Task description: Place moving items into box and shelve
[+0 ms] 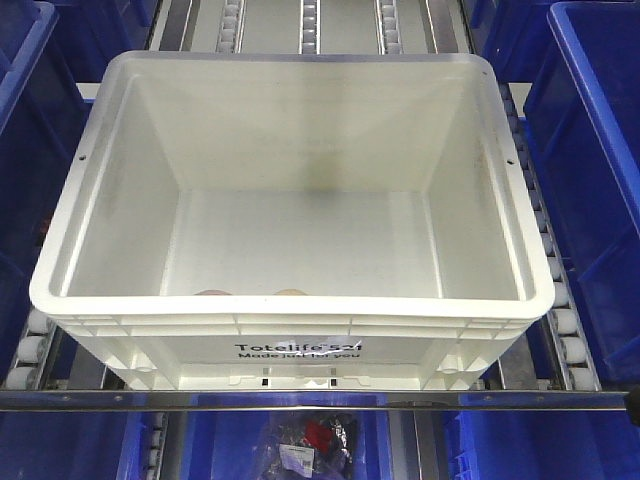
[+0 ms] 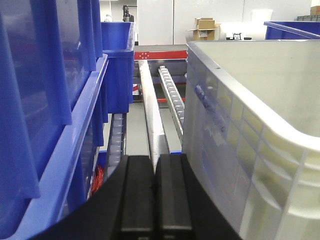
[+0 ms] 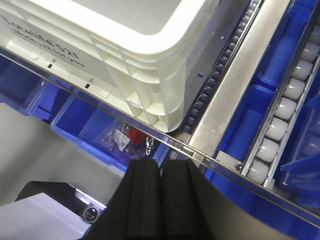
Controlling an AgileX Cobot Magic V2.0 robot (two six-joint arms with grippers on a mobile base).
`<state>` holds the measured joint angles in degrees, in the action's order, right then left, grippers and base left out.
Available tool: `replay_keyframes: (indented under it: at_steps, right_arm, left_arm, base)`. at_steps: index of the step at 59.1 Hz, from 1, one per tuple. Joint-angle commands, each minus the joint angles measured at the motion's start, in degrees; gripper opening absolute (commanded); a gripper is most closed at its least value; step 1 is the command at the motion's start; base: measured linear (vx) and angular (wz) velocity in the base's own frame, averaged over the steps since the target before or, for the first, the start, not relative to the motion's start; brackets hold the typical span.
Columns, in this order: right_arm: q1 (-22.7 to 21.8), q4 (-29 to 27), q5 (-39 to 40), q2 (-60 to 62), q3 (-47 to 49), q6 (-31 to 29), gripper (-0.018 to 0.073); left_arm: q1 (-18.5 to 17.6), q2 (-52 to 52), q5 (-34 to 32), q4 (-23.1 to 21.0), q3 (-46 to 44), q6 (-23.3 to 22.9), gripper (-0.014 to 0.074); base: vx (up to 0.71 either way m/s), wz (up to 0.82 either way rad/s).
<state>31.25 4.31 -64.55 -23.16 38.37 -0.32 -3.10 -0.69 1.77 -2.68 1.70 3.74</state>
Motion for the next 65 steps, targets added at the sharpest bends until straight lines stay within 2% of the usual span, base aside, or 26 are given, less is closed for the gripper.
replay_keyframes:
  at_steps: [1, 15, 21, 25, 30, 36, 42, 57, 65]
  right_arm:
    - [-3.29, -1.23, 5.58, 0.74, 1.38, -0.43, -0.0015]
    - [-17.90, -11.76, 16.67, 7.42, 1.38, -14.48, -0.0015]
    - [-24.60, -12.07, 22.17, 9.42, 0.11, -16.16, -0.0015]
    - [-29.18, -11.82, 30.15, 11.62, -4.08, -16.16, -0.0015]
    - [-32.44, -12.31, 39.89, 14.58, -11.34, -15.94, -0.0015]
    - [-33.26, -12.24, 51.69, 18.31, -20.48, -15.89, -0.0015]
    - [-33.26, -12.20, 58.41, 21.84, -28.31, -15.89, -0.0015]
    - [-33.26, -12.31, 66.84, 24.64, -41.01, -14.83, -0.0015]
    - [-33.26, -11.93, 66.92, 24.58, -41.09, -15.33, -0.0015]
  left_arm:
    - [0.00, -0.83, -5.03, -0.55, 1.52, 0.04, 0.0014]
    - [0.00, -0.83, -4.95, -0.55, 1.52, 0.04, 0.0014]
    - [0.00, -0.83, -4.95, -0.55, 1.52, 0.04, 0.0014]
    - [0.00, -0.83, -4.95, -0.55, 1.52, 0.04, 0.0014]
    - [0.00, -0.83, -4.89, -0.55, 1.52, 0.04, 0.0014]
    - [0.00, -0.83, -4.89, -0.55, 1.52, 0.04, 0.0014]
    - [0.00, -0.83, -4.89, -0.55, 1.52, 0.04, 0.0014]
    - [0.00, -0.83, -4.89, -0.55, 1.52, 0.04, 0.0014]
    - [0.00, -0.83, -4.89, -0.55, 1.52, 0.04, 0.0014]
  base:
    - [0.00, 0.00]
    - [0.00, 0.00]
    - [0.00, 0.00]
    - [0.00, 0.00]
    - [0.00, 0.00]
    - [0.00, 0.00]
    - [0.00, 0.00]
    - [0.00, 0.00]
    - [0.00, 0.00]
